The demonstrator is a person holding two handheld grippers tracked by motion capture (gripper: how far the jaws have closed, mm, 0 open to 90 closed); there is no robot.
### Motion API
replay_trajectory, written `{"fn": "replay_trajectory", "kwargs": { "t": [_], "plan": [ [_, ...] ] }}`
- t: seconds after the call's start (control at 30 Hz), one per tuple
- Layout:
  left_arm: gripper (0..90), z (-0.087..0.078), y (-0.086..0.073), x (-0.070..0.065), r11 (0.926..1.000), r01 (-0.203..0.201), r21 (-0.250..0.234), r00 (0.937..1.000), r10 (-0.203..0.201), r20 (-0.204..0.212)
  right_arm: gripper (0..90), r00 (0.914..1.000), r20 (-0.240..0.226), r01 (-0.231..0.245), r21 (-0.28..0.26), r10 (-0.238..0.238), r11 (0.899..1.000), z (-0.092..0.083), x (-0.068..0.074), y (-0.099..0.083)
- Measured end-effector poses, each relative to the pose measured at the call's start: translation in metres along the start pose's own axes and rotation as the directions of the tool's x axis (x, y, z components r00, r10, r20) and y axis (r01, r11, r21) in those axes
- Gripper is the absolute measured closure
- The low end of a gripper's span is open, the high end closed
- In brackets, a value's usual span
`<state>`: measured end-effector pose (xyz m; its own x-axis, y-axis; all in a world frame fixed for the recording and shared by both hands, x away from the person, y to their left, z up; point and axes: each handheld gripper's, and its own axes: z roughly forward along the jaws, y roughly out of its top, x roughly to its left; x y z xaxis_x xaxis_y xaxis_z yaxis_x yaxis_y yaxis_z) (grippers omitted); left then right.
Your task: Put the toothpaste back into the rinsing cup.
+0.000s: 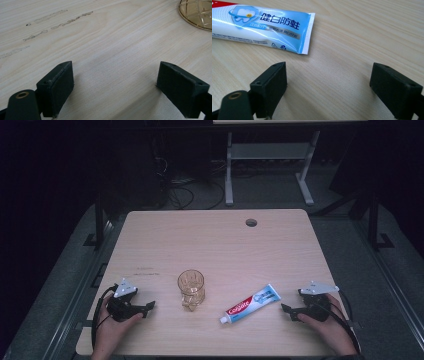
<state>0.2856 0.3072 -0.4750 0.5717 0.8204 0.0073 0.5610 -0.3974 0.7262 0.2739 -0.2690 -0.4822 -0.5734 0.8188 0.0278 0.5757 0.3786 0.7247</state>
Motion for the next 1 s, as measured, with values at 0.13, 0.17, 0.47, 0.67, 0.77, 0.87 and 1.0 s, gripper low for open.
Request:
{"fn": "replay_trajectory", "kwargs": {
  "t": [0.13, 0.17, 0.47, 0.67, 0.77, 0.87, 1.0],
  "plan": [
    [13.2, 0.000, 0.000, 0.000, 1.0000, 0.000, 0.000, 1.0000, 0.000, 0.000, 13.6, 1.0000, -0.002, 0.002, 0.000, -0.002, 1.000, 0.000, 0.000, 0.000],
    [13.2, 0.000, 0.000, 0.000, 1.0000, 0.000, 0.000, 1.0000, 0.000, 0.000, 13.6, 1.0000, -0.002, 0.003, 0.000, -0.003, 1.000, 0.000, 0.000, 0.000],
    [13.2, 0.000, 0.000, 0.000, 1.0000, 0.001, -0.001, 1.0000, -0.001, 0.000, 28.4, 0.9986, -0.044, -0.029, 0.005, 0.029, 1.000, -0.007, -0.001, 0.002],
    [13.1, 0.000, 0.000, 0.000, 1.0000, 0.001, 0.000, 1.0000, -0.001, 0.000, 40.8, 0.9959, -0.083, -0.039, -0.026, 0.037, 0.999, -0.018, 0.003, 0.008],
    [13.2, 0.000, 0.000, 0.000, 1.0000, 0.001, 0.000, 1.0000, -0.001, 0.000, 46.9, 0.9941, -0.098, -0.050, -0.036, 0.046, 0.998, -0.020, 0.006, 0.010],
    [13.2, 0.000, 0.000, 0.000, 1.0000, 0.001, 0.000, 1.0000, -0.001, 0.000, 54.2, 0.9918, -0.118, -0.052, -0.040, 0.047, 0.998, -0.022, 0.010, 0.012],
    [13.3, 0.000, 0.000, 0.000, 1.0000, 0.001, 0.000, 1.0000, -0.001, 0.000, 61.2, 0.9891, -0.142, -0.045, -0.043, 0.038, 0.998, -0.022, 0.014, 0.013]
  ]
}}
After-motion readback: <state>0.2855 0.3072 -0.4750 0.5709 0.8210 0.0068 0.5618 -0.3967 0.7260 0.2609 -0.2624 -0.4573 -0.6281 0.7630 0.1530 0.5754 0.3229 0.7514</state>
